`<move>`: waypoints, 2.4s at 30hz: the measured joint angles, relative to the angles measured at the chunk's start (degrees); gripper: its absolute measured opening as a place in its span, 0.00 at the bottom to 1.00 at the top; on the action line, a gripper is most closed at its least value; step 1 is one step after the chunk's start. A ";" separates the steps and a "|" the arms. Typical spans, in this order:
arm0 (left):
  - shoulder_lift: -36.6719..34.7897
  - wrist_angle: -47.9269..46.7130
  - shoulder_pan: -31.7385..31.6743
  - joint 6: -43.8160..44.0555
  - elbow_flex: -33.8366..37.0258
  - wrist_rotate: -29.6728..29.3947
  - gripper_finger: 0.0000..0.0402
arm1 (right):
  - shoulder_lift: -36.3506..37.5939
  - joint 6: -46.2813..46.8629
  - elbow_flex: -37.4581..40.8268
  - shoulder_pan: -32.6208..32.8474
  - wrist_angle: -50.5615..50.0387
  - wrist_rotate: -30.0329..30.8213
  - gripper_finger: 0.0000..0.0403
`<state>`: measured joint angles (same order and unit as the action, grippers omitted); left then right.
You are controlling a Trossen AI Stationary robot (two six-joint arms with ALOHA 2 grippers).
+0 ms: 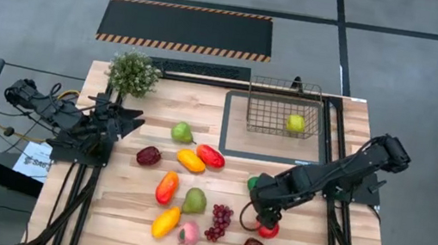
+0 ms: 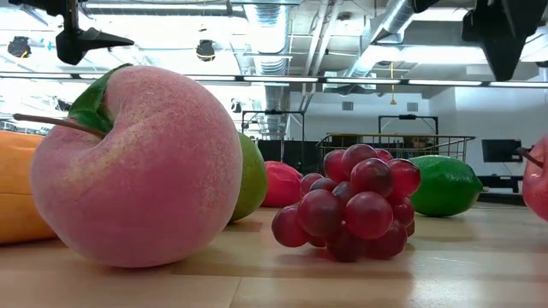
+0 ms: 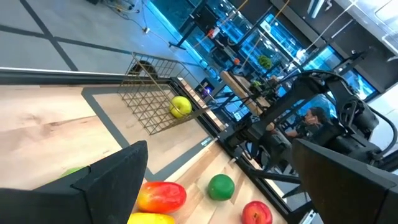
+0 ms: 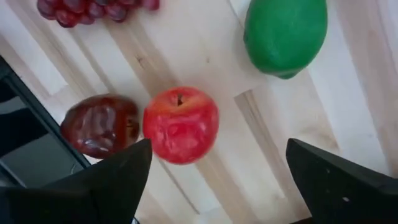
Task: Build produce basket
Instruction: Put the red apple into the gold wire basket
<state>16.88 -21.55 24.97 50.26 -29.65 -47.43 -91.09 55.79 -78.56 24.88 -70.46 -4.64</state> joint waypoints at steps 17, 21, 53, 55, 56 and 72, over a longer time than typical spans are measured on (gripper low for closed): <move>0.00 -1.31 0.00 0.50 0.00 -0.99 0.96 | -0.25 16.89 8.15 7.89 10.01 1.22 0.97; 0.02 -1.39 0.00 0.54 0.00 -0.99 0.96 | -0.26 18.57 10.88 9.74 16.99 2.41 0.97; 0.00 -1.94 0.00 0.61 0.00 -1.51 0.96 | 0.03 14.16 22.25 11.36 27.95 8.88 0.97; 0.02 -1.98 0.00 0.61 0.00 -2.04 0.96 | 0.01 14.01 22.25 11.21 27.91 8.96 0.96; 0.01 -1.98 0.00 0.61 0.00 -2.31 0.96 | 0.00 14.05 22.26 11.01 27.92 8.96 0.96; 0.00 -1.98 0.00 0.61 0.00 -2.39 0.96 | -0.59 16.24 19.43 11.30 27.17 9.09 0.72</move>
<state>16.88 -23.53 24.97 50.87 -29.65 -49.82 -91.68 72.03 -59.14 36.19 -43.28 4.45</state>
